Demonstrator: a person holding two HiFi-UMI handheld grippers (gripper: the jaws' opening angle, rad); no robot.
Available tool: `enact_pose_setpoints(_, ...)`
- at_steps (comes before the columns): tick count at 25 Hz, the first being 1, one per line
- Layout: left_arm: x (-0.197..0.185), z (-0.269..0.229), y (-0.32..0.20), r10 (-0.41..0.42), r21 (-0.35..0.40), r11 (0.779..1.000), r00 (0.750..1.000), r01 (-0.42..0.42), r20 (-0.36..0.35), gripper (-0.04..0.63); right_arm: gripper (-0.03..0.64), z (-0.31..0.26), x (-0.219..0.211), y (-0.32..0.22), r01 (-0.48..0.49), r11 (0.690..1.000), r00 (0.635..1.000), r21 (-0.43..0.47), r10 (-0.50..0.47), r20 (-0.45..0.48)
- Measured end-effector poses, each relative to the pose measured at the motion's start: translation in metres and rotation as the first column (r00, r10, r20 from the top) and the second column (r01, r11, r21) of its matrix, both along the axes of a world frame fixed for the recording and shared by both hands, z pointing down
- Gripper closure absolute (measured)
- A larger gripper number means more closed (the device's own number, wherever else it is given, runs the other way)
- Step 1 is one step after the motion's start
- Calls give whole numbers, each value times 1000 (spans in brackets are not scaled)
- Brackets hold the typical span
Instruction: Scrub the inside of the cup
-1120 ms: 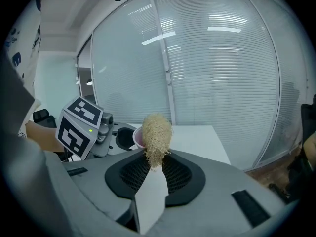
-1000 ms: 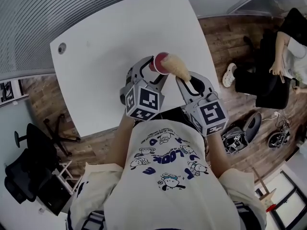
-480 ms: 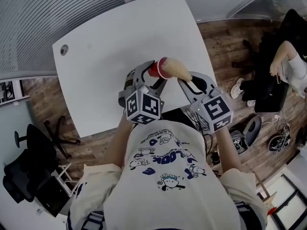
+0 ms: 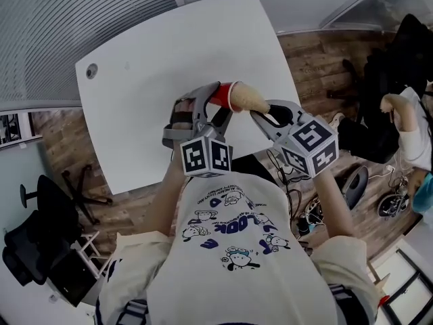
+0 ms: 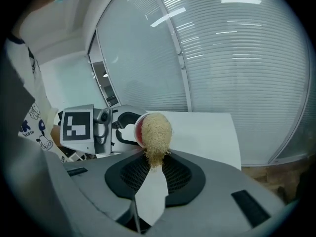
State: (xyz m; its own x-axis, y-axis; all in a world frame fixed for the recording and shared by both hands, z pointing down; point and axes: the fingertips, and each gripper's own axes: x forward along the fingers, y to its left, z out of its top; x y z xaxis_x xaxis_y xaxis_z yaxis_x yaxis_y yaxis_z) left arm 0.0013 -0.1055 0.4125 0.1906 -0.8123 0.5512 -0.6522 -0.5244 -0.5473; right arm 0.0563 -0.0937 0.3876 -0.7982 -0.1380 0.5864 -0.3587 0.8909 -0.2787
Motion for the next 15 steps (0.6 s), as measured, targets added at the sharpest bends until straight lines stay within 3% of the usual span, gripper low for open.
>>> enact_pose_setpoints(7,-1,-10,-6,20,44,999,993,-25,112,298,543,-3,-4,-2,-19,982,998,-186,29,51)
enact_pose_setpoints(15,-8,-11,-8,26,71,997,983,-39,184,299,543,0,-10,-2,11,977,1000,-213,-8,18)
